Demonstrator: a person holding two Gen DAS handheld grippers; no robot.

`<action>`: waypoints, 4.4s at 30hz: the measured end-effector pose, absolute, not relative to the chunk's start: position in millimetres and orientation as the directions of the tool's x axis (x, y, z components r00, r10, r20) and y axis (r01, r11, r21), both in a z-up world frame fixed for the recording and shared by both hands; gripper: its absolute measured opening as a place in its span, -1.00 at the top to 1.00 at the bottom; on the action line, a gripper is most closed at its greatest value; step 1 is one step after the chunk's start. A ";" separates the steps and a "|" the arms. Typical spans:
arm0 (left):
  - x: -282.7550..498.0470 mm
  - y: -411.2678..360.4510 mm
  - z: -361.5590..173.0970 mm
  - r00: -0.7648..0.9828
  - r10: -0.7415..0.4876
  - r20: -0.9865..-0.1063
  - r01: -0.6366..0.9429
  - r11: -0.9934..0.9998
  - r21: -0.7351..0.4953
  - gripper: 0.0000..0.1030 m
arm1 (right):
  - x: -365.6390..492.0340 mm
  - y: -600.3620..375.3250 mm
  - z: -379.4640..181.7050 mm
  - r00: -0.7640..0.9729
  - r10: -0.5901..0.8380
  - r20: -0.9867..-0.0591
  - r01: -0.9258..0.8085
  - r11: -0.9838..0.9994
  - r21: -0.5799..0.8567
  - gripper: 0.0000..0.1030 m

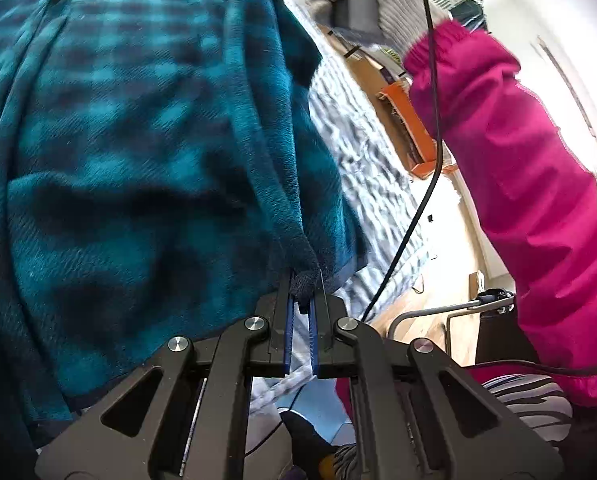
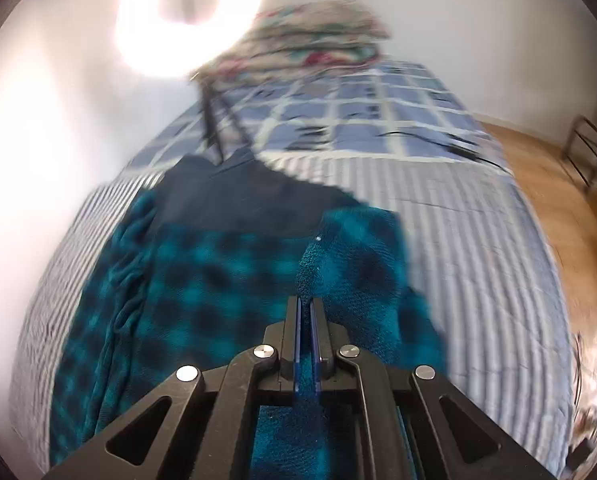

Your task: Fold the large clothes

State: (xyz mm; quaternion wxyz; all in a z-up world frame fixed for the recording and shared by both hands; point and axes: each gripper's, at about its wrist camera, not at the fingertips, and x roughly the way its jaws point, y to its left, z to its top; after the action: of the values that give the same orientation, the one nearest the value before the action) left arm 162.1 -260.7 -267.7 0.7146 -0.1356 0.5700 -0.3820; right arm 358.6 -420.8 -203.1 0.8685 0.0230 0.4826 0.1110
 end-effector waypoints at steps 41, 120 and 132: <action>183.6 -243.2 -291.7 0.083 -0.687 -0.722 0.250 0.716 -0.652 0.92 | 44.3 -465.6 -269.8 0.264 0.530 -0.806 -0.193 0.847 0.495 0.92; 171.3 -277.4 -273.1 0.292 -0.562 -0.774 0.409 0.805 -0.430 0.85 | 65.3 -542.2 -301.8 0.390 0.645 -0.657 0.066 0.692 0.718 -0.16; 163.3 -274.1 -278.3 0.279 -0.578 -0.767 0.385 0.799 -0.462 0.85 | 77.6 -508.7 -288.4 0.349 0.665 -0.661 0.089 0.678 0.729 -0.24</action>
State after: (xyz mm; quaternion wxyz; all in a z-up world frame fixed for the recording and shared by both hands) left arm 163.3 -274.1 -278.3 0.7944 -0.0930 0.5181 -0.3031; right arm 77.6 -508.7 -288.4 0.7426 0.3510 0.5364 0.1939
